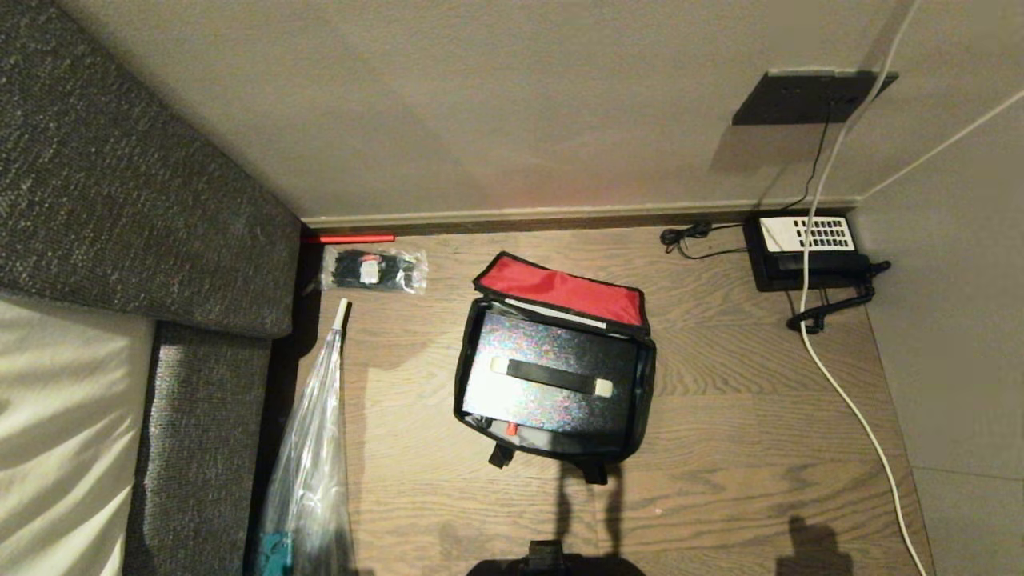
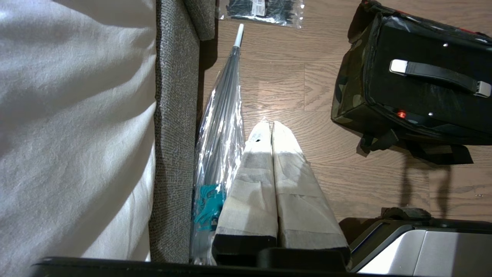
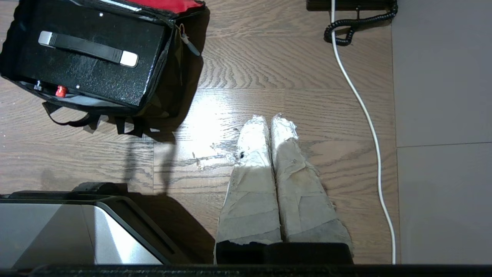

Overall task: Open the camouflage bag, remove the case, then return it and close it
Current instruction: Close the top of the storage box

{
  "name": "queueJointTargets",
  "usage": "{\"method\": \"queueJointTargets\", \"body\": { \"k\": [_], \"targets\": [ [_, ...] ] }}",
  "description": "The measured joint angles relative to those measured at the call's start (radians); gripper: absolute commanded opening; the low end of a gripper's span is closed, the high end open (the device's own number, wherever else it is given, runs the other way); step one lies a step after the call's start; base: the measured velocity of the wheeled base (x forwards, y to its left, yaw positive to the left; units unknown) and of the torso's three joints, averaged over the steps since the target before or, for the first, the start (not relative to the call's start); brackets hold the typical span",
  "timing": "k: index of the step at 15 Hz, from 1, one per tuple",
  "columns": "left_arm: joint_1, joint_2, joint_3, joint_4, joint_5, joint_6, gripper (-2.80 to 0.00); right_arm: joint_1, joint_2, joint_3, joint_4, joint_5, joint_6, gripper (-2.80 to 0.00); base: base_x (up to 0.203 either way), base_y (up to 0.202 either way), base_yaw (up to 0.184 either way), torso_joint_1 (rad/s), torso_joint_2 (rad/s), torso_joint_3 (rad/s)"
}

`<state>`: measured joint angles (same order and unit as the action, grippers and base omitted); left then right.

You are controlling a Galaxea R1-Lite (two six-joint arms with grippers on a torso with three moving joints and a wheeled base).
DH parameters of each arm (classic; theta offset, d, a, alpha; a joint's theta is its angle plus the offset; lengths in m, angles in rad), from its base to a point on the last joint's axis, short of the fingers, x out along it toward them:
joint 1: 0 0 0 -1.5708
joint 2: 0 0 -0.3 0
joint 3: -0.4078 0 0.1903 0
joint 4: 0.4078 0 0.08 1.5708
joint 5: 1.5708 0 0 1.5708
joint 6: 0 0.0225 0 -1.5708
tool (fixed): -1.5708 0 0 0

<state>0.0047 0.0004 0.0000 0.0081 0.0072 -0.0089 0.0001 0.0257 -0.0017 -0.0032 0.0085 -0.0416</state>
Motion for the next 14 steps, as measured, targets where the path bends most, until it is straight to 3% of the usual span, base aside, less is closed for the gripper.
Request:
{"method": "queueJointTargets", "body": {
  "k": [8, 14],
  "targets": [
    [0.000, 0.000, 0.000, -0.005, 0.000, -0.002, -2.80, 0.000, 0.000, 0.000, 0.000, 0.001, 0.000, -2.80, 0.000, 0.000, 0.000, 0.000, 0.00, 0.000],
    [0.000, 0.000, 0.000, -0.006, 0.000, -0.002, -2.80, 0.001, 0.000, 0.000, 0.001, 0.000, 0.000, -2.80, 0.174, 0.000, 0.001, 0.001, 0.00, 0.001]
  ]
}}
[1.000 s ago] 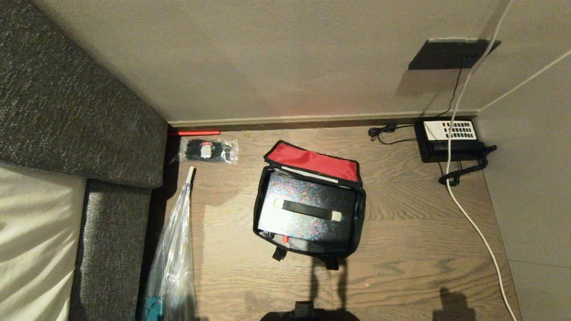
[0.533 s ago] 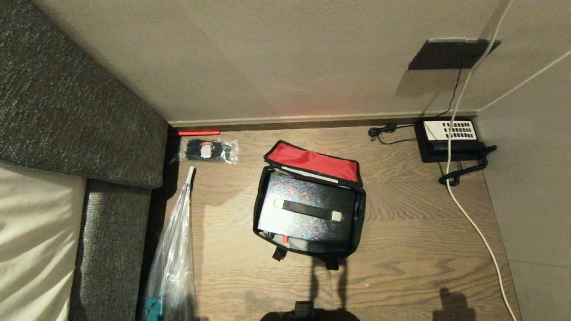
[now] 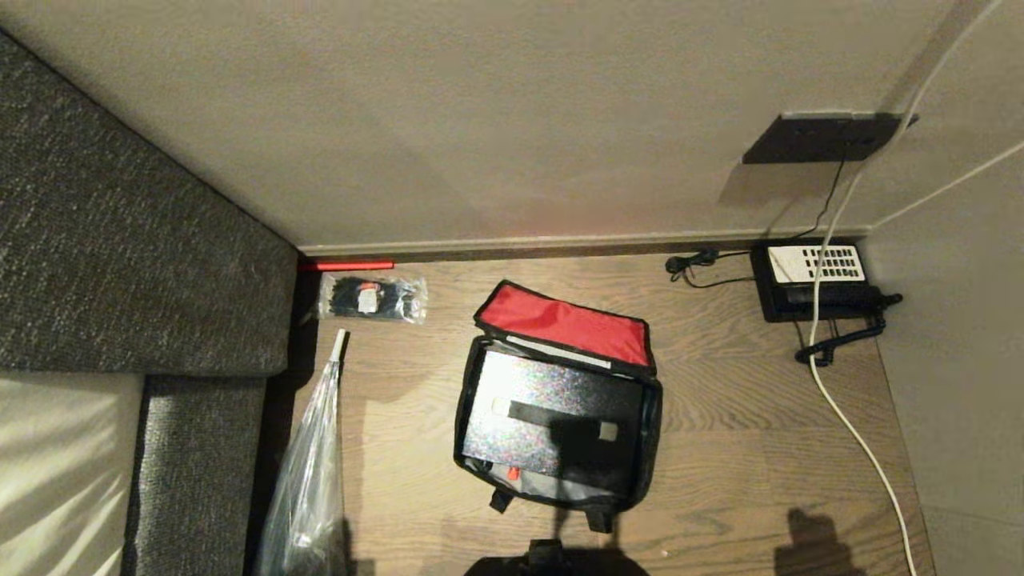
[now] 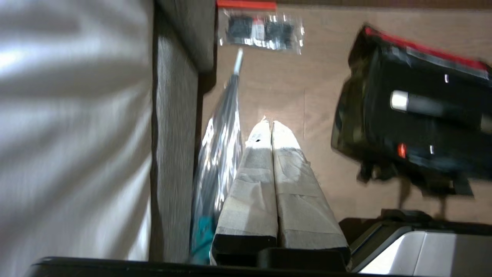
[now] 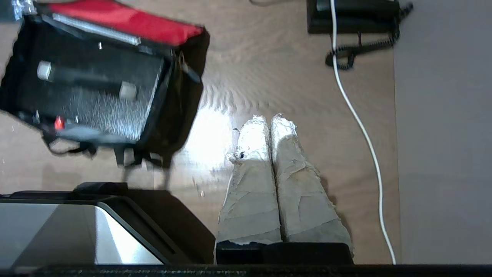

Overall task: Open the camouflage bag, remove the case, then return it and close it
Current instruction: Close the top of the storage box

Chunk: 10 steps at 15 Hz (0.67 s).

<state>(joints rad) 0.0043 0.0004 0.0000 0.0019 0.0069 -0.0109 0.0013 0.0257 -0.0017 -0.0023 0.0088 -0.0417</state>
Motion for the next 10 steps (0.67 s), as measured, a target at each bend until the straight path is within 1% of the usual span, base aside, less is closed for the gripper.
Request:
{"method": "queueJointTargets", "body": {
  "k": [1, 10],
  "targets": [
    [0.000, 0.000, 0.000, 0.001, 0.000, 0.000, -2.80, 0.000, 0.000, 0.000, 0.000, 0.000, 0.000, -2.80, 0.061, 0.000, 0.001, 0.002, 0.01, -0.002],
    [0.000, 0.000, 0.000, 0.001, 0.000, -0.003, -2.80, 0.000, 0.001, 0.000, 0.000, 0.000, 0.000, -2.80, 0.000, 0.000, 0.000, 0.000, 0.00, -0.003]
  ]
}}
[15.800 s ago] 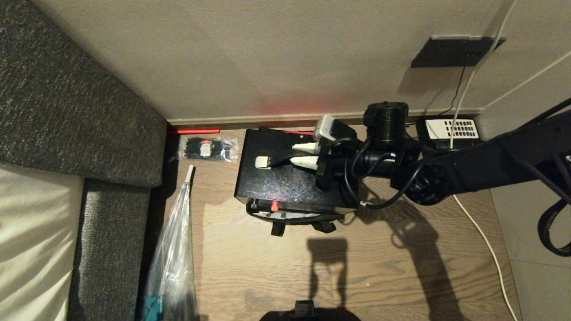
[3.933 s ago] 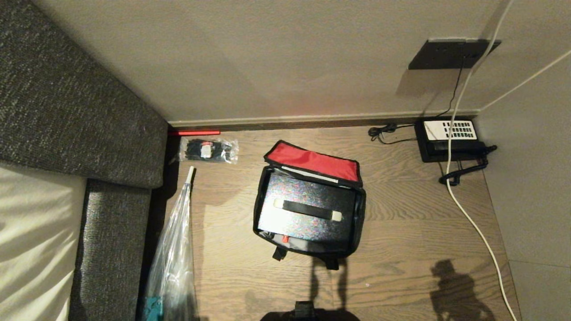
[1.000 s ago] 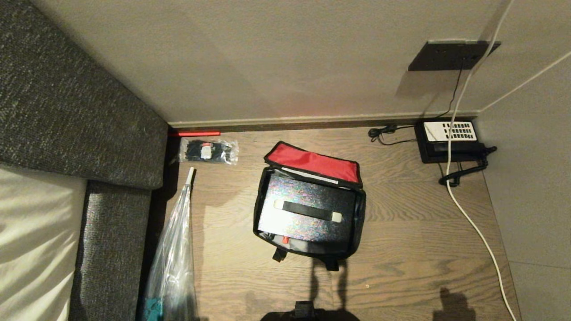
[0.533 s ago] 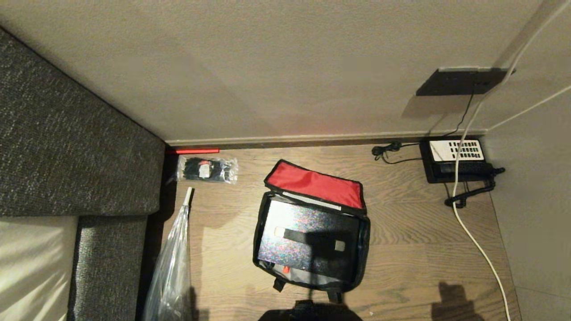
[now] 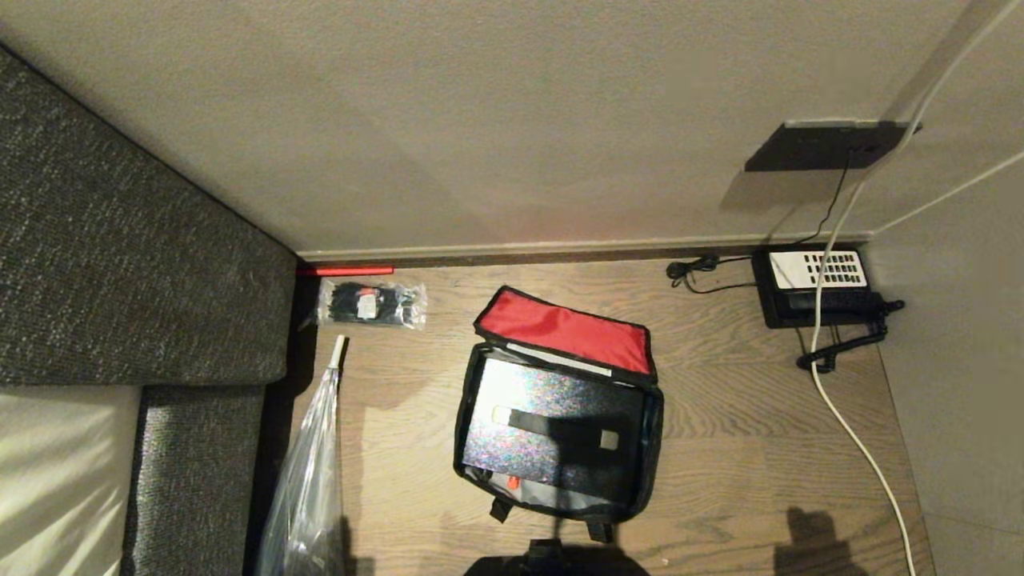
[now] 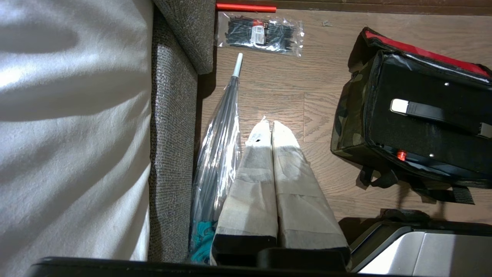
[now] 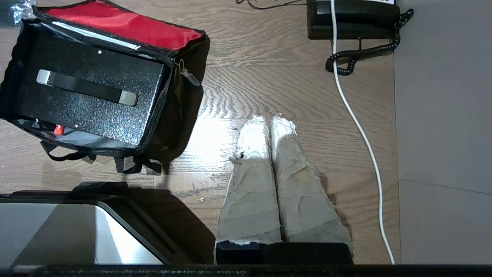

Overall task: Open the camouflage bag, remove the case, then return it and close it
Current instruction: Close the top of the storage box

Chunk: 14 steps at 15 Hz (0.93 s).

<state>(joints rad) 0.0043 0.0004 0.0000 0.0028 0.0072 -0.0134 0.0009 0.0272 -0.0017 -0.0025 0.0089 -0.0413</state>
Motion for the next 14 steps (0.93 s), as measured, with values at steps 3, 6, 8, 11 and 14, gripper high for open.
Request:
{"method": "queueJointTargets", "body": {
  "k": [3, 6, 8, 11, 14],
  "targets": [
    [0.000, 0.000, 0.000, 0.000, 0.000, 0.002, -2.80, 0.000, 0.000, 0.000, 0.000, 0.000, -0.001, -2.80, 0.000, 0.000, 0.000, 0.002, 0.00, -0.158],
    [0.000, 0.000, 0.000, 0.000, 0.000, 0.001, -2.80, 0.000, 0.000, 0.000, 0.000, 0.000, 0.000, -2.80, 0.000, 0.000, 0.000, 0.000, 0.00, -0.192],
    [0.000, 0.000, 0.000, 0.000, 0.000, 0.000, -2.80, 0.000, 0.001, 0.000, 0.000, 0.000, 0.000, -2.80, 0.000, 0.000, 0.000, 0.002, 0.00, -0.199],
    [0.000, 0.000, 0.000, 0.000, 0.000, 0.001, -2.80, 0.000, 0.001, 0.000, 0.000, 0.000, -0.001, -2.80, 0.000, 0.000, 0.000, 0.002, 0.00, -0.199],
    [0.000, 0.000, 0.000, 0.000, 0.000, 0.001, -2.80, 0.000, 0.001, 0.000, 0.000, 0.000, -0.001, -2.80, 0.000, 0.000, 0.000, 0.001, 0.00, -0.202]
  ]
}}
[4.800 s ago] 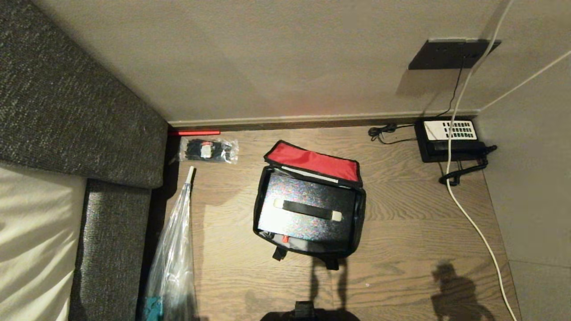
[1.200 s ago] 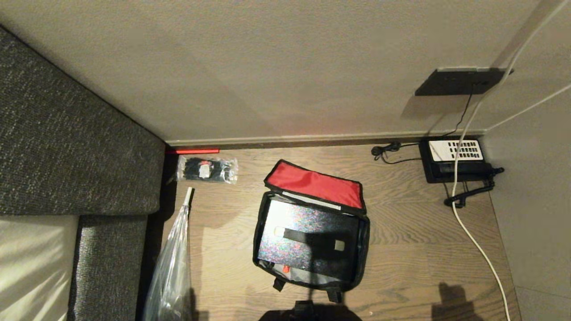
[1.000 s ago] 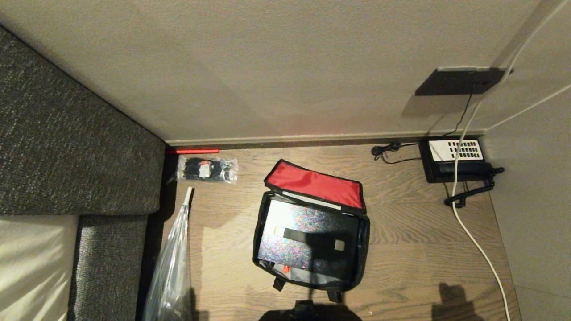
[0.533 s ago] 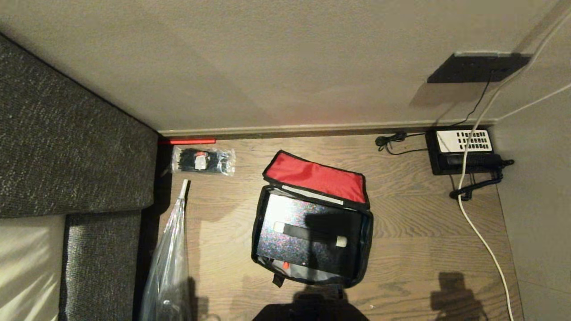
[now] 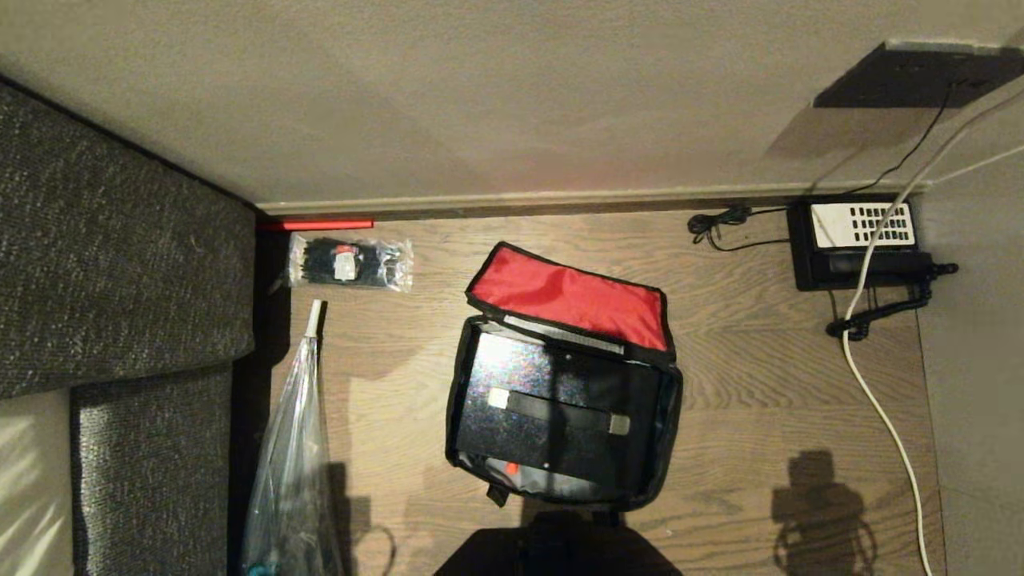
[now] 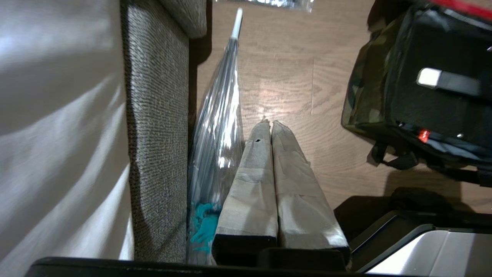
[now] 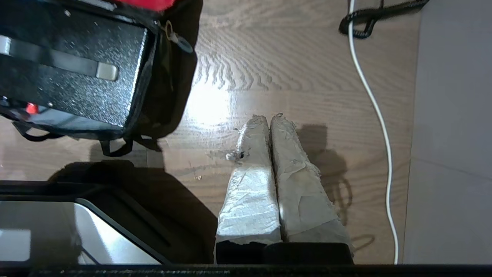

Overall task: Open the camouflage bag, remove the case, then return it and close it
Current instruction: Close the top of the storage box

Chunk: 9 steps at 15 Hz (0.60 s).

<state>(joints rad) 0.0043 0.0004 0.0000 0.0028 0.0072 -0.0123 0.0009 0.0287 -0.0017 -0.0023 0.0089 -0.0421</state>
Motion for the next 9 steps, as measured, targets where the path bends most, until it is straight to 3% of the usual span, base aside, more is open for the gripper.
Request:
{"method": "queueJointTargets", "body": {
  "k": [6, 9],
  "targets": [
    [0.000, 0.000, 0.000, 0.000, 0.000, 0.000, -2.80, 0.000, 0.000, 0.000, 0.000, 0.000, 0.000, -2.80, 0.000, 0.000, 0.000, 0.002, 0.00, -0.194],
    [0.000, 0.000, 0.000, 0.000, 0.000, 0.001, -2.80, 0.000, 0.000, 0.000, 0.000, 0.000, 0.000, -2.80, 0.000, 0.000, 0.000, 0.002, 0.00, -0.075]
  ]
}}
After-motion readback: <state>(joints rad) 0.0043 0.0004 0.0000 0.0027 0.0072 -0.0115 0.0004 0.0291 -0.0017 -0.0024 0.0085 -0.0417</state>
